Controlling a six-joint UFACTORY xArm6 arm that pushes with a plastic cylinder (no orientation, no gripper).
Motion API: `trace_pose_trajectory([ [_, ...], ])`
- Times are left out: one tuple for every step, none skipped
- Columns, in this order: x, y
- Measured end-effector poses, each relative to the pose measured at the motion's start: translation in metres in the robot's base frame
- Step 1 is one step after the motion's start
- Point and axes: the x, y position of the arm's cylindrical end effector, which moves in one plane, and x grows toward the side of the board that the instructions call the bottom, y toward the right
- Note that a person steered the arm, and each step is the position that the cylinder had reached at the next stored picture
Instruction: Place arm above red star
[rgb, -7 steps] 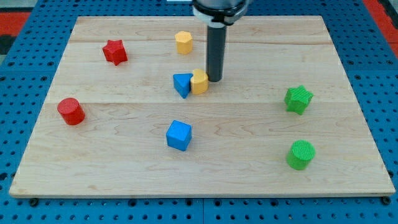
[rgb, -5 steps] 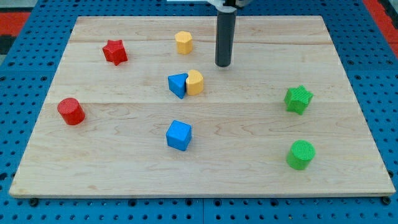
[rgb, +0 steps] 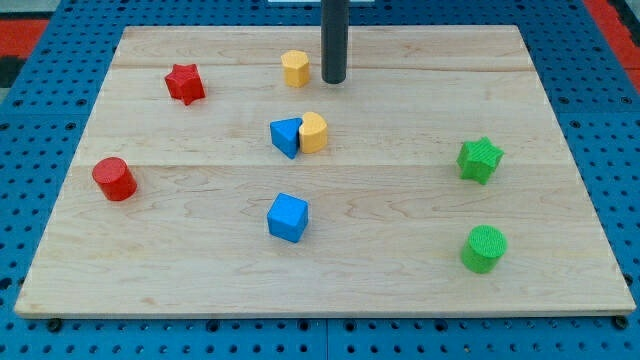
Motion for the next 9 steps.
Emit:
trace_pose_trajectory([
  [0.002, 0.030],
  [-0.031, 0.079],
  [-0.044, 0.137],
  [-0.044, 0.188],
  [-0.037, 0.193],
  [-0.041, 0.142],
  [-0.057, 0.067],
  [-0.060, 0.057],
  [-0.113, 0.060],
])
